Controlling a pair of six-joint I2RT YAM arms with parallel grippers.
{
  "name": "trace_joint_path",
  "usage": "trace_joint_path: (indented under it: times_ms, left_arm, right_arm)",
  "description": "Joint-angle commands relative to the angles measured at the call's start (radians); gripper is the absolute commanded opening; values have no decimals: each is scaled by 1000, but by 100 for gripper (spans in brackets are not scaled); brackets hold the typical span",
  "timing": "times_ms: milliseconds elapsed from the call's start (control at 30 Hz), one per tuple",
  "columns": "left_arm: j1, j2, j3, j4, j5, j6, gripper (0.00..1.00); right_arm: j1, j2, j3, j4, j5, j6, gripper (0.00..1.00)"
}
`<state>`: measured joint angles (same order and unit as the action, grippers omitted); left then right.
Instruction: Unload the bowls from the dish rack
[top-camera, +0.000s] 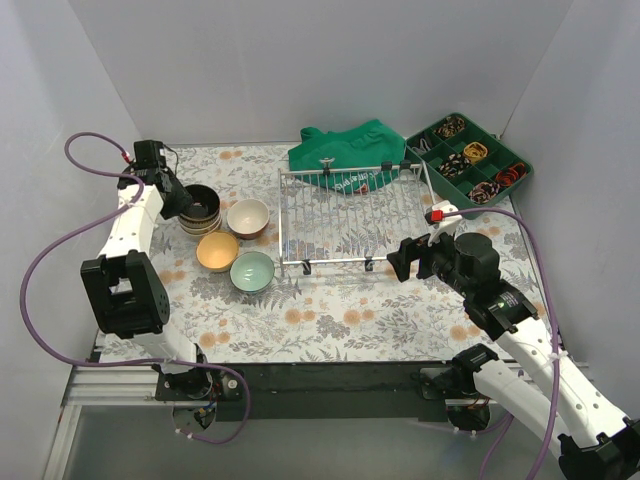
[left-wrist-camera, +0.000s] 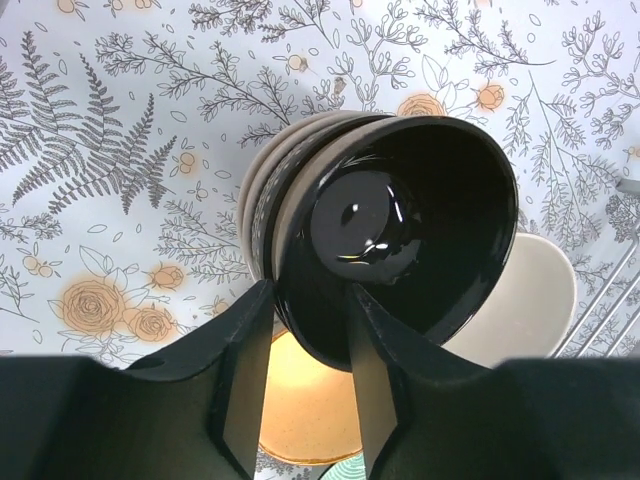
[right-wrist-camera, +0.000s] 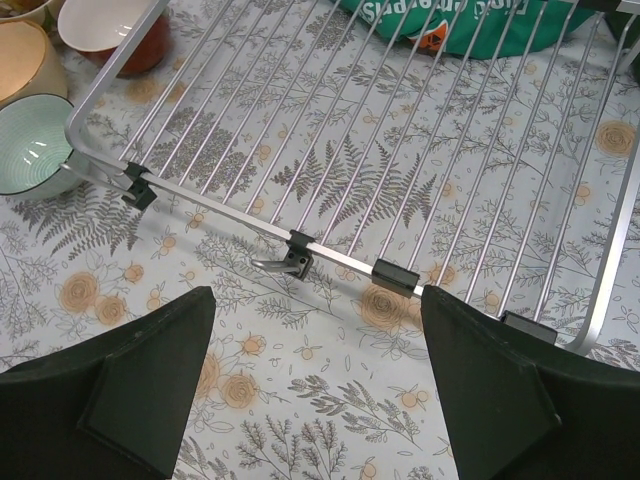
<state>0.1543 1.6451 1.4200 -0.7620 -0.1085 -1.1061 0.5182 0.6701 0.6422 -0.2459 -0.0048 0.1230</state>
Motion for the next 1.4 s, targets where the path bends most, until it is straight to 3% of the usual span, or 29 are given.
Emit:
trace_joint_path:
  times_ms: [0,100,300,433,500,600,700,933,1367]
  left_arm:
    - [2,-82,13,0,-5,0,38]
    - [2,-114,2,-2,-11,2,44]
    - [2,-203,-45,16,24,8,72]
    - [-16,-345,-116,58,104,9,85]
    - [-97,-402,-154,81,78,32,97]
    - [-267,-523,-206,98,-72,101,98]
    - [-347,-701,-281,151,-100,135,98]
    - [-357,-1091,-361,110,-143,117,98]
    - [-364,-1691,-651,185,-234,37,98]
  right_arm:
    - [-1,-4,14,3,-11,-8,92]
    - [-1,-1,25,-6,-12,-5,92]
    - [-3,5,46,-16,2,-5,92]
    - [-1,-7,60,-27,122,4,92]
    - [-1,-20,65,-38,178,18,92]
    - [-3,-55,70,-58,287,30,93]
    - [-1,-102,59,-79,379,43,93]
    - [-1,-315,-19,-101,552,24,94]
    - [-1,-639,-144,-35,626,-103,98]
